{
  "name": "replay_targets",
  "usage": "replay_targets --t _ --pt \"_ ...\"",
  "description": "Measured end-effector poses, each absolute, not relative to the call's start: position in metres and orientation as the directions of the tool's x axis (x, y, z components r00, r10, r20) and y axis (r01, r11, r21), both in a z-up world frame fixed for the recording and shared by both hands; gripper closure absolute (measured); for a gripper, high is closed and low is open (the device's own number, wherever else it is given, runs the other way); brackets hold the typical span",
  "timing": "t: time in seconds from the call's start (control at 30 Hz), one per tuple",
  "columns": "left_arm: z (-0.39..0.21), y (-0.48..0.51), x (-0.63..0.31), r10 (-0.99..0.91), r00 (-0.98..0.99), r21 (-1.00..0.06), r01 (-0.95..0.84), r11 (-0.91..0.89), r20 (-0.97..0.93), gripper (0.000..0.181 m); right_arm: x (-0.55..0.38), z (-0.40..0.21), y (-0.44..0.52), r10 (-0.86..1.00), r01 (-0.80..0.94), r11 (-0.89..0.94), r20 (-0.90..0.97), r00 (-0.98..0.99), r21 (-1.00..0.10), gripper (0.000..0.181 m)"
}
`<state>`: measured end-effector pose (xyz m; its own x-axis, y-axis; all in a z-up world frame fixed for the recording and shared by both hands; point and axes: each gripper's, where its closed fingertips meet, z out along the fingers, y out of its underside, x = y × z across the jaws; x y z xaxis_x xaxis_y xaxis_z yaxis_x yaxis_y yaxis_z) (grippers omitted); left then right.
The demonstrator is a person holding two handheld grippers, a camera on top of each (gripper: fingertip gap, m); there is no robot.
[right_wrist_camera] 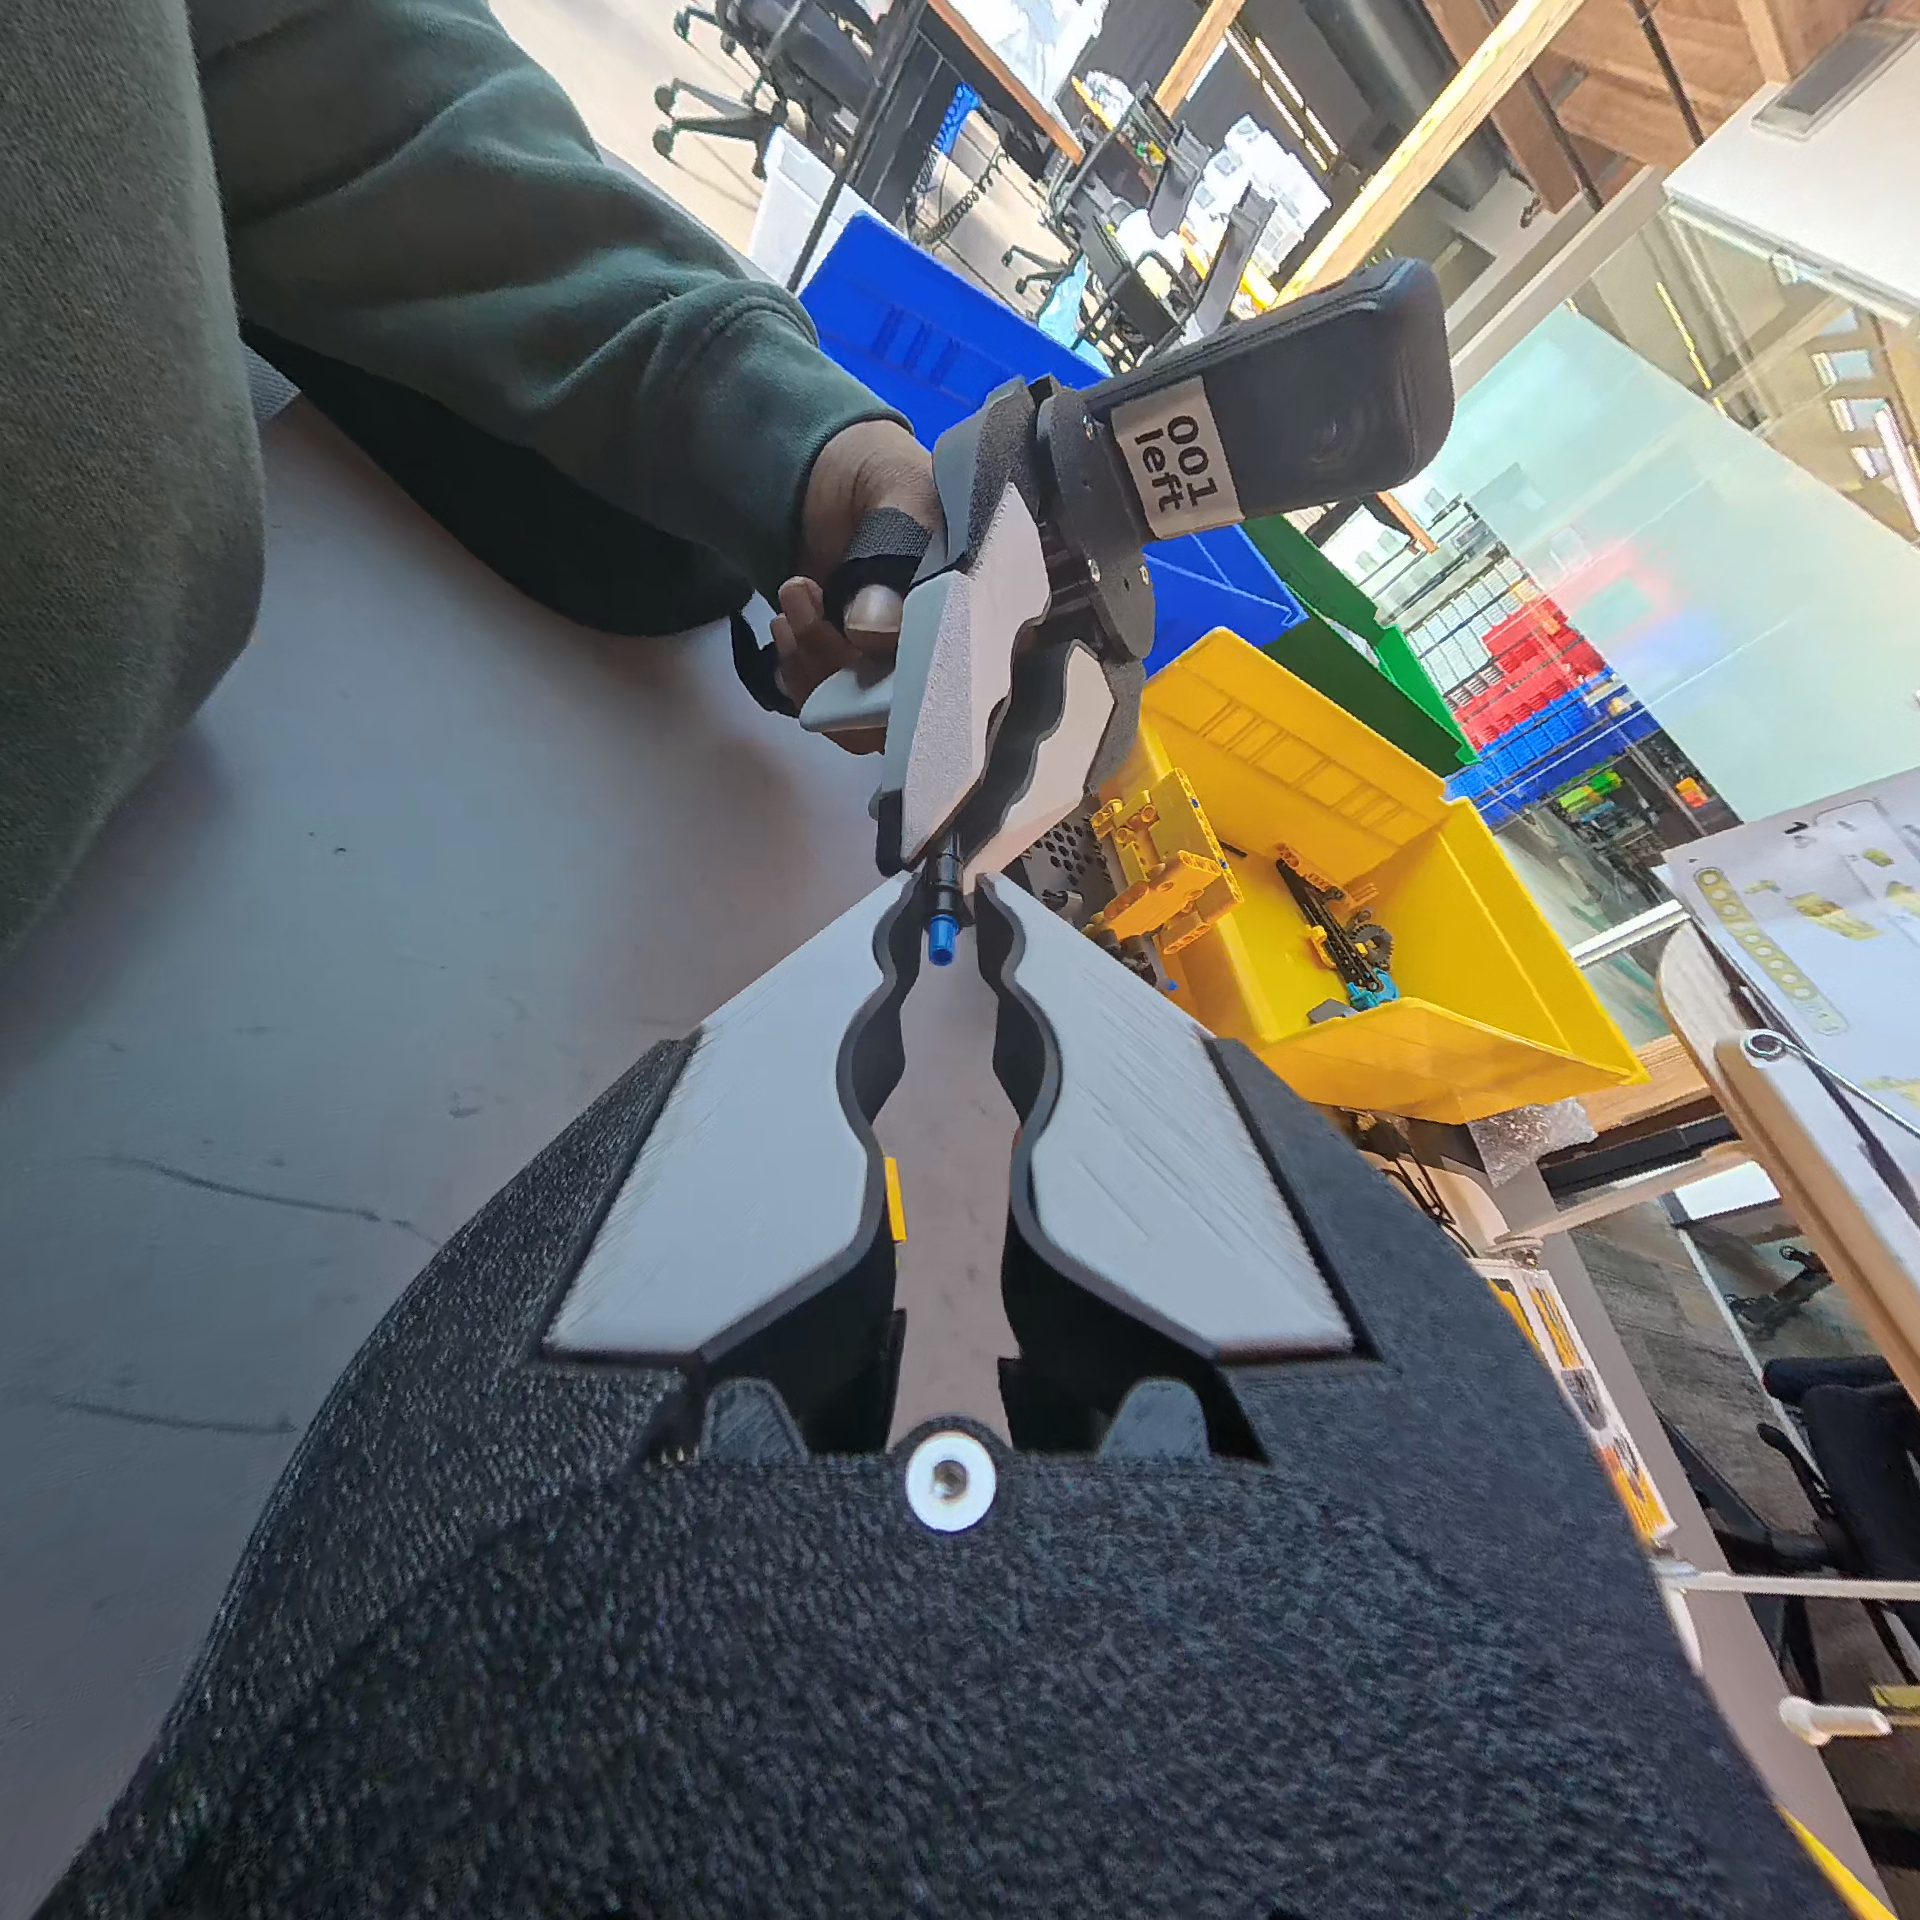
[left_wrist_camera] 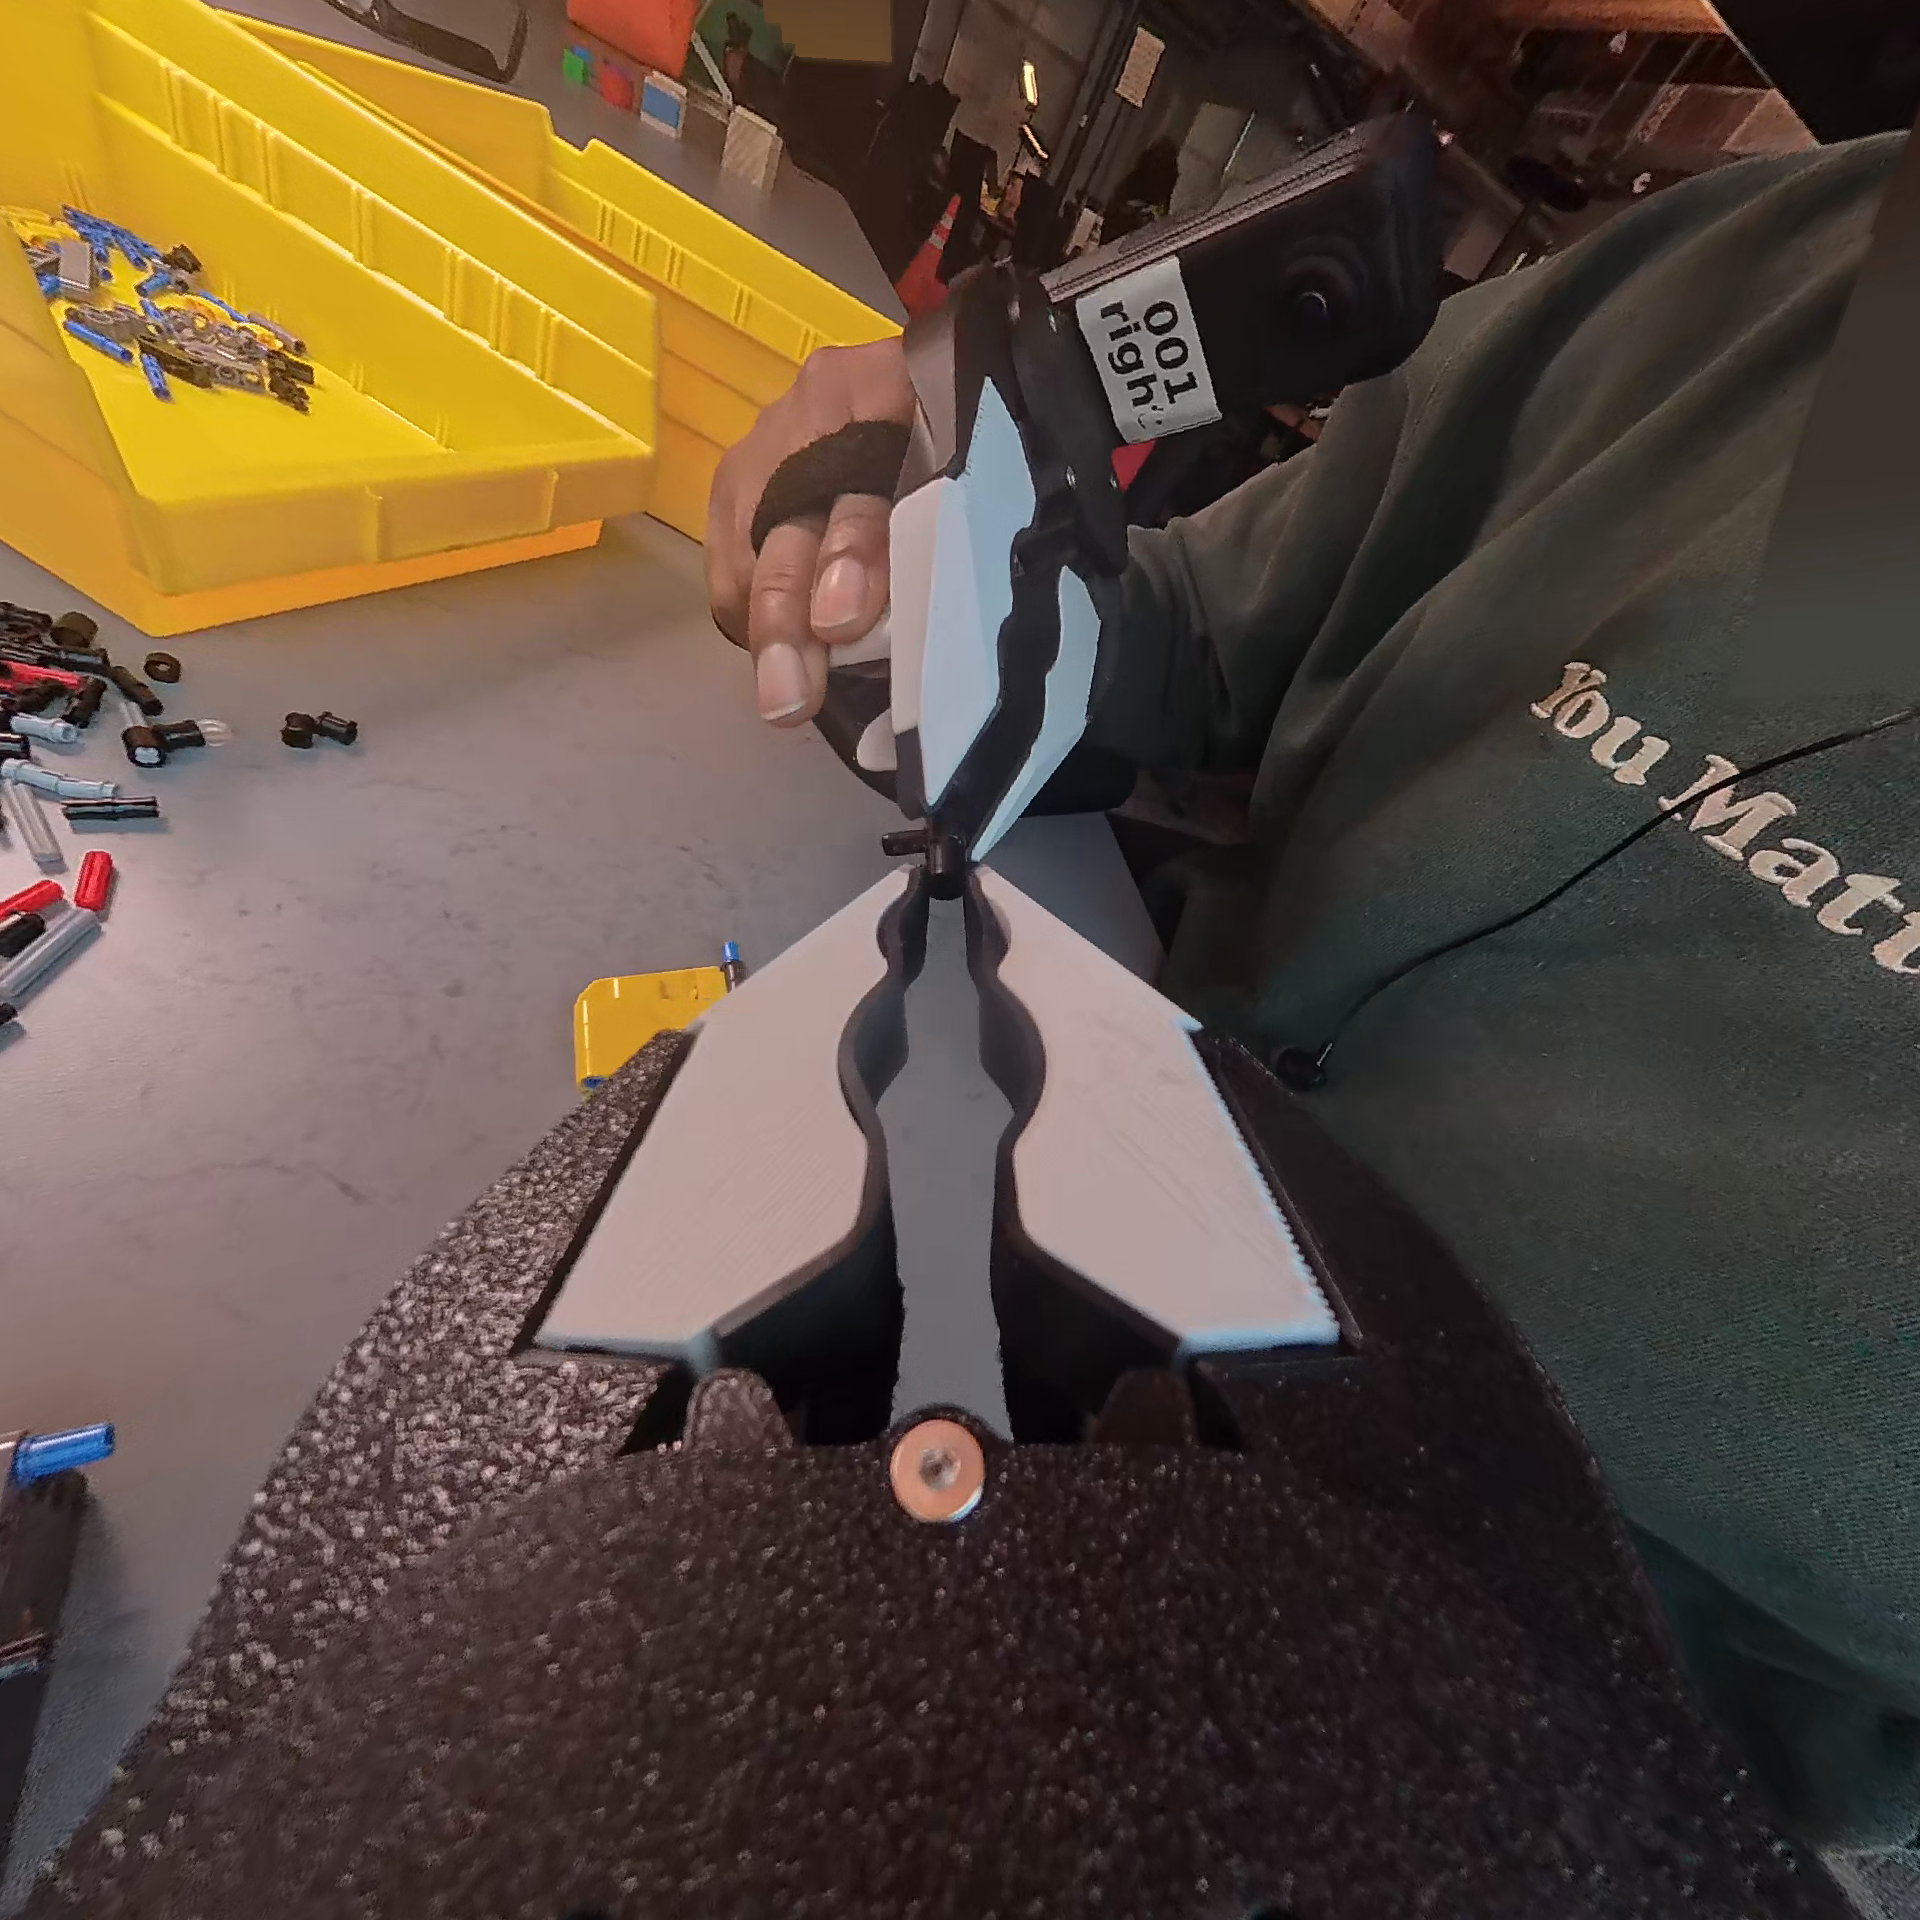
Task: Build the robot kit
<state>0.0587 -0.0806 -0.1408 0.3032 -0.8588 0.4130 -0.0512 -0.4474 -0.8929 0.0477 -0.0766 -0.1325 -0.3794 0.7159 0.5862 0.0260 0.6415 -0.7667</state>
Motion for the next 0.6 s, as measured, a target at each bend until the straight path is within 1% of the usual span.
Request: replay_targets --t 0.3,0.37,0.47,0.5,0.6 --pt "-0.1454 -0.0885 0.0641 -0.860 0.260 -0.878 -0.080 -0.472 0.438 0.175 0.0510 -0.1391 -0.0851 0.707 0.038 0.630 0.554 -0.440 -0.775 0.175" --pt "-0.1429 -0.0881 0.0639 -0.860 0.255 -0.879 -0.064 -0.472 0.443 0.175 0.0509 -0.1369 -0.0841 0.714 0.035 0.621 0.547 -0.437 -0.783 0.175" --pt "-0.1382 -0.0870 0.0630 -0.851 0.244 -0.874 -0.029 -0.485 0.465 0.166 0.0508 -0.1370 -0.0817 0.721 0.042 0.615 0.540 -0.434 -0.788 0.175" --pt "-0.1384 -0.0859 0.0632 -0.847 0.247 -0.871 -0.021 -0.491 0.472 0.173 0.0514 -0.1356 -0.0832 0.726 0.036 0.602 0.529 -0.440 -0.797 0.175" --pt "-0.1354 -0.0836 0.0634 -0.831 0.233 -0.857 0.017 -0.516 0.505 0.175 0.0517 -0.1332 -0.0813 0.734 0.038 0.595 0.523 -0.434 -0.803 0.176"
